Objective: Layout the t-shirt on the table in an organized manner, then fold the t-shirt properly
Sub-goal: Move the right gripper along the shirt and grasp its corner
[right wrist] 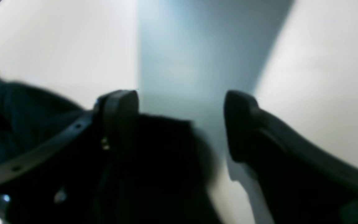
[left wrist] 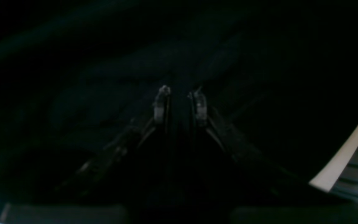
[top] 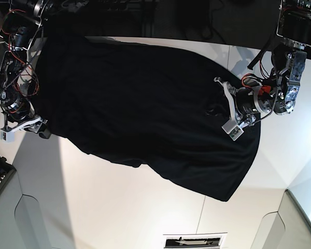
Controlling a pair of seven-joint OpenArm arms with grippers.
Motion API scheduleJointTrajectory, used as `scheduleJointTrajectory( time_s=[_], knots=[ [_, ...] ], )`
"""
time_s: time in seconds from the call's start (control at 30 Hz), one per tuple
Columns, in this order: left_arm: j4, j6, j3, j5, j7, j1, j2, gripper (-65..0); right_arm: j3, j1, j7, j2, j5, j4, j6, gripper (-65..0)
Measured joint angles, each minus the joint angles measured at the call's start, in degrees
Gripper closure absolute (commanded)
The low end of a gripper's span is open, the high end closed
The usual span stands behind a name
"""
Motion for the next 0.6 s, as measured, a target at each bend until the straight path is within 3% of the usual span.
scheduleJointTrajectory(
  time_s=[0.1,0.23,0.27,0.4,0.6],
  knots=[
    [0.0,0.0,0.0,0.59,0.02,0.0,-0.02,-13.2,-3.93,-0.04,-0.39,0.0,0.02,0.02,0.0,-37.7],
    [0.0,0.0,0.0,0.68,-0.04,0.0,0.0,-13.2,-8.74,0.0,-2.86,0.0,0.39,0.17,0.24,-5.0],
    [0.0,0.0,0.0,0.68,-0.2,0.0,0.0,-13.2,-9.44,-0.02,-3.17,0.0,0.81,0.22,0.85,0.0],
    [0.0,0.0,0.0,1.03,-0.2,0.0,-0.02,-13.2,-9.9,-0.83,-8.66,-0.04,4.92,3.45,1.73,0.0],
    [0.0,0.0,-0.02,1.2,-0.22,0.02,-0.02,-13.2,-9.97,-9.38,-9.9,-0.17,8.26,20.17,1.92,0.0]
  ],
)
